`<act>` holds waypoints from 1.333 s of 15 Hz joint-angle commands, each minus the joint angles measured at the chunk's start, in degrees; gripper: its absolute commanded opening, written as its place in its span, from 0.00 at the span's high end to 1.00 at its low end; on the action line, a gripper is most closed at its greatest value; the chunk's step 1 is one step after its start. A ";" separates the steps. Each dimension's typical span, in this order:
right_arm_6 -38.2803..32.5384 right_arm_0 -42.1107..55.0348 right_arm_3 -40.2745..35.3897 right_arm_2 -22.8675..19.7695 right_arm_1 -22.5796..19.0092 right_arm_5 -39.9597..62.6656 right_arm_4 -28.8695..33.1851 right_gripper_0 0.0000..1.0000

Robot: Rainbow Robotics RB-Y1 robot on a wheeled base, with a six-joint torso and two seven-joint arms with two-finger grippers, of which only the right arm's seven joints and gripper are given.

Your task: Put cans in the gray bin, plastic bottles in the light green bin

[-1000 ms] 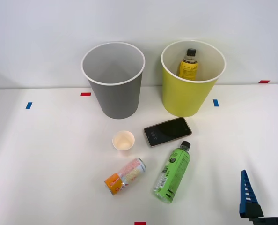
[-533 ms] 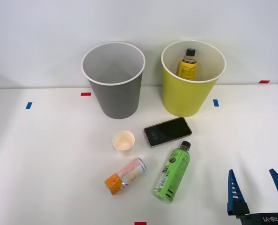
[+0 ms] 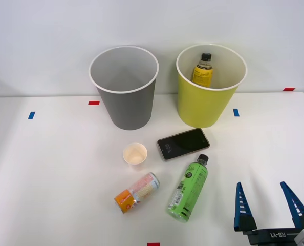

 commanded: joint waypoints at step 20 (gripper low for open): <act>22.34 8.63 5.61 9.74 -7.79 -6.30 -9.80 0.00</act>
